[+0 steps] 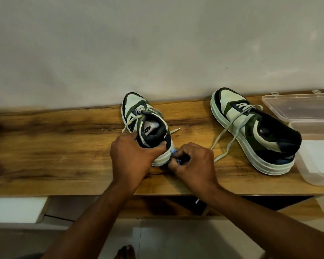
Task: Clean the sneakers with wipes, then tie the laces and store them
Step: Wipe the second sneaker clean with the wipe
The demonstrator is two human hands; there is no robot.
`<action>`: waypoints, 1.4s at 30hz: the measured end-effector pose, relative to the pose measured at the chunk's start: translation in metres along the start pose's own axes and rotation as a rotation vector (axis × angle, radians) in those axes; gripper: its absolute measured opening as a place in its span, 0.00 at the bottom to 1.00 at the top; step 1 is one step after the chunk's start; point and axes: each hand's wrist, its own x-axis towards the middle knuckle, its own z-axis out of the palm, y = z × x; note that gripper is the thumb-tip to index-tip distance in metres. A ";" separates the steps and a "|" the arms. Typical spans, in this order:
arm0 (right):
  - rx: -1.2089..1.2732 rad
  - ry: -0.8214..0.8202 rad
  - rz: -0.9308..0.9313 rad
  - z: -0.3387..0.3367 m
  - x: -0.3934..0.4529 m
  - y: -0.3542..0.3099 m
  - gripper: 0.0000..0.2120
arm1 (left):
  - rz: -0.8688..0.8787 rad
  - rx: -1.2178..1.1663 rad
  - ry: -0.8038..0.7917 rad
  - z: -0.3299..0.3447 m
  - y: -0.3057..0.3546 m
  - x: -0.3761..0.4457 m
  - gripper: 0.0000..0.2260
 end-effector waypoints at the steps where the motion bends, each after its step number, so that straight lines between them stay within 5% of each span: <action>1: 0.003 -0.018 -0.044 0.001 -0.002 0.000 0.07 | 0.000 0.006 0.004 0.001 0.000 0.000 0.20; 6: 0.007 -0.189 -0.227 0.008 -0.011 -0.004 0.06 | 0.002 0.009 0.001 0.002 -0.002 0.001 0.21; 22: 0.171 0.137 0.211 0.006 0.002 0.004 0.07 | 0.029 0.009 -0.022 0.000 -0.002 0.002 0.21; 35: 0.078 -0.022 -0.191 0.010 -0.003 0.003 0.07 | 0.010 -0.012 -0.018 -0.003 -0.005 0.002 0.20; 42: 0.181 0.012 -0.018 0.006 -0.002 0.001 0.07 | 0.014 0.027 -0.031 -0.002 -0.004 0.004 0.21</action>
